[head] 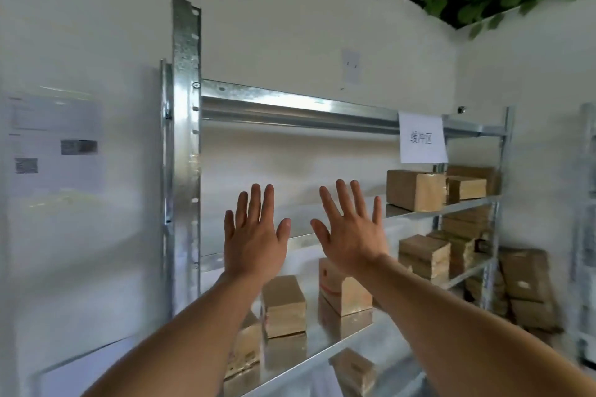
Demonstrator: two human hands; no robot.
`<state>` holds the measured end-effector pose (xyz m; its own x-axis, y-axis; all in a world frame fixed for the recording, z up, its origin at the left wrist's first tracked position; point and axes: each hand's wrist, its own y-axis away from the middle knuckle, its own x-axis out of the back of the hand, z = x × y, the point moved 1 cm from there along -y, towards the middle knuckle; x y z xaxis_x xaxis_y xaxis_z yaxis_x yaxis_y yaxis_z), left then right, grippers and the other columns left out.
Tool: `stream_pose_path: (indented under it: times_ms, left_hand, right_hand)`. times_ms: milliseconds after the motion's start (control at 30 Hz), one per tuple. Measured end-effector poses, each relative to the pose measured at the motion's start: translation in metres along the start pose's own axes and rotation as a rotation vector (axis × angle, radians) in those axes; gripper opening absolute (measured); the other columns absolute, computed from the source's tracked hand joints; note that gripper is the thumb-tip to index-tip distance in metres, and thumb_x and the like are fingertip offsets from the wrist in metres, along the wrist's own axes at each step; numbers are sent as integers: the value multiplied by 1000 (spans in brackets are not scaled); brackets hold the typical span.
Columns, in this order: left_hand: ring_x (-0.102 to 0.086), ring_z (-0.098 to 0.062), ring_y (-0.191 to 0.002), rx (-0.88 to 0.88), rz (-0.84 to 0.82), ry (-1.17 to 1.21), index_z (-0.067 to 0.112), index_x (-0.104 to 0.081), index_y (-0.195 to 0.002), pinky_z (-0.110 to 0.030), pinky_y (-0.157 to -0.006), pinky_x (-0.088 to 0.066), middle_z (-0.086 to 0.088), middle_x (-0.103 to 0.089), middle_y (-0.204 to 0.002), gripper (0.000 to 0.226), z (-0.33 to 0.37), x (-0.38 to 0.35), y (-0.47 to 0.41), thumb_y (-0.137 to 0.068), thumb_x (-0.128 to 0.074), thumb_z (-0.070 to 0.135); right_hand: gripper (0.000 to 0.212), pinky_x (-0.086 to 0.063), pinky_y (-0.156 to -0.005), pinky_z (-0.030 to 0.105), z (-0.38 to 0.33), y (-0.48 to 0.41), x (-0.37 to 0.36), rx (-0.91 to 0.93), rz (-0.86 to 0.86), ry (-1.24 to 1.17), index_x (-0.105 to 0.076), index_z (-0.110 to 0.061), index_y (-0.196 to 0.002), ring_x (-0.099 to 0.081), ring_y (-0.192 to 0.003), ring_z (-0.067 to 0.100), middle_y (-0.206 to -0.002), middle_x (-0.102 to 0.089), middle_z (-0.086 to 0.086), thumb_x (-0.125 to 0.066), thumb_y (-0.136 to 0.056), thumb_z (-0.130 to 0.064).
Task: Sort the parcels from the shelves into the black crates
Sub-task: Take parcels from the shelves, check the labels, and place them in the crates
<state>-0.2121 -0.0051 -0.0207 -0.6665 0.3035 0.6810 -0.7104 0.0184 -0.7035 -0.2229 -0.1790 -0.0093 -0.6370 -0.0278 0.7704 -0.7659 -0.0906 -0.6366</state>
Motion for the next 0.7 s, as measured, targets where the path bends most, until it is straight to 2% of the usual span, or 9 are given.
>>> stream_pose_path:
  times_ms: [133, 333, 533, 700]
  left_hand:
    - [16, -21, -151, -90, -6, 68, 31, 15, -155, -43, -121, 6, 3, 21, -163, 67, 111, -44, -26, -101, -14, 56]
    - [13, -22, -152, -155, -54, 153, 31, 11, -156, -45, -122, 4, 2, 16, -165, 67, 229, -113, -53, -101, -15, 57]
    - [10, -21, -152, -184, -126, 217, 30, 10, -157, -46, -123, 1, 2, 13, -166, 66, 304, -184, -86, -102, -15, 56]
    - [9, -23, -153, -177, -174, 254, 31, 10, -157, -47, -121, 2, 1, 13, -166, 67, 349, -257, -130, -101, -15, 58]
  right_hand:
    - [70, 9, -122, 60, 125, 5, 13, -107, 16, 77, 13, -36, -160, 25, -153, 27, -167, 24, 0, -9, -100, -65]
    - [69, 8, -123, 59, 265, 22, 9, -238, 0, 135, 9, -34, -161, 24, -153, 26, -168, 20, 1, -13, -103, -63]
    - [67, 10, -122, 57, 351, 14, -26, -329, -31, 129, 6, -36, -162, 22, -154, 27, -169, 16, 1, -15, -103, -62]
    - [67, 11, -122, 58, 413, -29, -76, -400, -38, 87, 5, -37, -161, 22, -154, 26, -169, 15, 0, -13, -102, -64]
